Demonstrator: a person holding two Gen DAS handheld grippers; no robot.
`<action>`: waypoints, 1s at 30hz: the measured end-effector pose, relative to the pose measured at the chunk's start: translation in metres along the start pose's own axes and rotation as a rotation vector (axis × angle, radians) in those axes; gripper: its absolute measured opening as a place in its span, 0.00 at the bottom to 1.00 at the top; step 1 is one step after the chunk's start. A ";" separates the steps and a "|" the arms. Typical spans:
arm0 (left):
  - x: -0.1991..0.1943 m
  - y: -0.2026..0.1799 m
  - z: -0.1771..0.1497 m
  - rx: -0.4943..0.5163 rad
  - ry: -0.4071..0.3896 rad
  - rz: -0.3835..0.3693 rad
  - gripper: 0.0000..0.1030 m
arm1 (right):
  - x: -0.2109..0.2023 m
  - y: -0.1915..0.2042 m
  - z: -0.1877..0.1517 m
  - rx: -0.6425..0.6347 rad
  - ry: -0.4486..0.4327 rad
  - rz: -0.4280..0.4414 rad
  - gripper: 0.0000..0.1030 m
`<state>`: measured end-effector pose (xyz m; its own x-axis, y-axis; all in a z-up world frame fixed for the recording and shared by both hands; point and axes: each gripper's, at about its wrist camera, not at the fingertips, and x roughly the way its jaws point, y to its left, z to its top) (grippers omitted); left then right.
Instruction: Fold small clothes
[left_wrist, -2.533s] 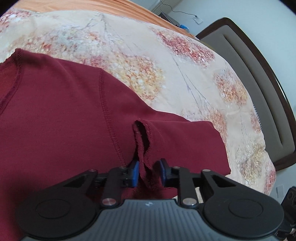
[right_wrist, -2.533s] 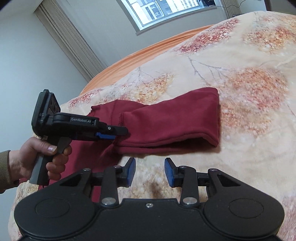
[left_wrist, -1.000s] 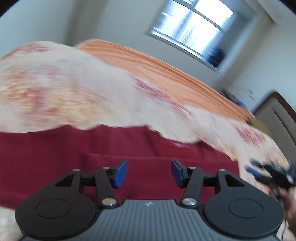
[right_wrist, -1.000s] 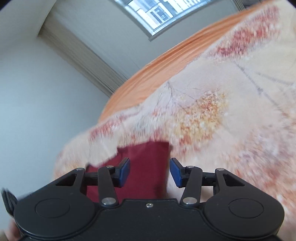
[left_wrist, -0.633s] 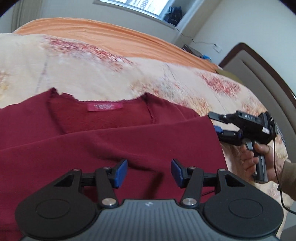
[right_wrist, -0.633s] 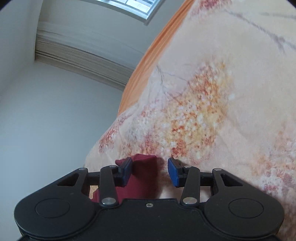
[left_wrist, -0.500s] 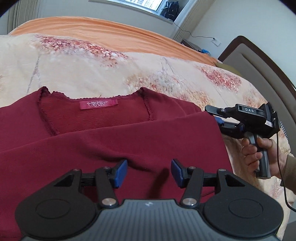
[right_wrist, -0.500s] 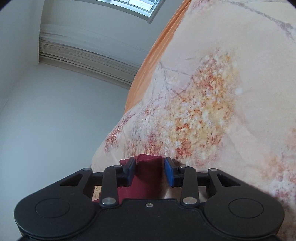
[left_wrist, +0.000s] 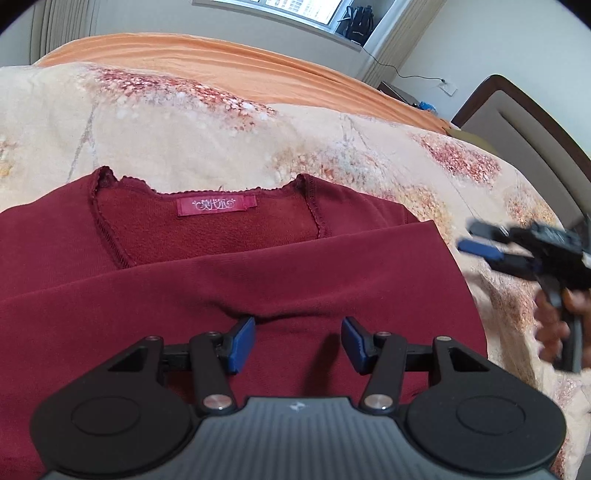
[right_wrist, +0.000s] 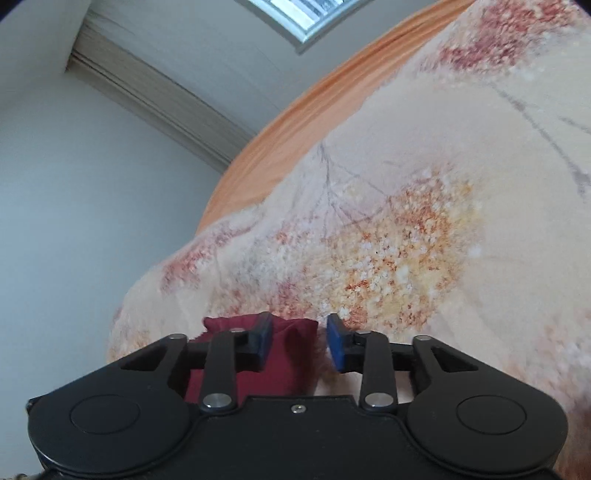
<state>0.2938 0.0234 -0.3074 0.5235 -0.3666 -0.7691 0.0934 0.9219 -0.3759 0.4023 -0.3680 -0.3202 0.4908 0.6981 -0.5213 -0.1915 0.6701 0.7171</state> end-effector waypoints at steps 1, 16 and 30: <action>0.000 0.002 -0.001 -0.001 0.000 -0.001 0.55 | -0.010 0.001 -0.011 0.002 0.022 0.021 0.44; -0.047 0.039 -0.020 -0.088 -0.080 0.097 0.61 | -0.009 0.027 -0.073 0.000 0.222 -0.074 0.32; -0.300 0.275 -0.133 -0.633 -0.442 0.403 0.64 | -0.031 0.160 -0.105 -0.089 0.159 -0.026 0.72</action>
<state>0.0502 0.3699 -0.2486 0.7085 0.1759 -0.6835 -0.5895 0.6800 -0.4360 0.2672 -0.2556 -0.2381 0.3568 0.7069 -0.6107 -0.2588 0.7029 0.6625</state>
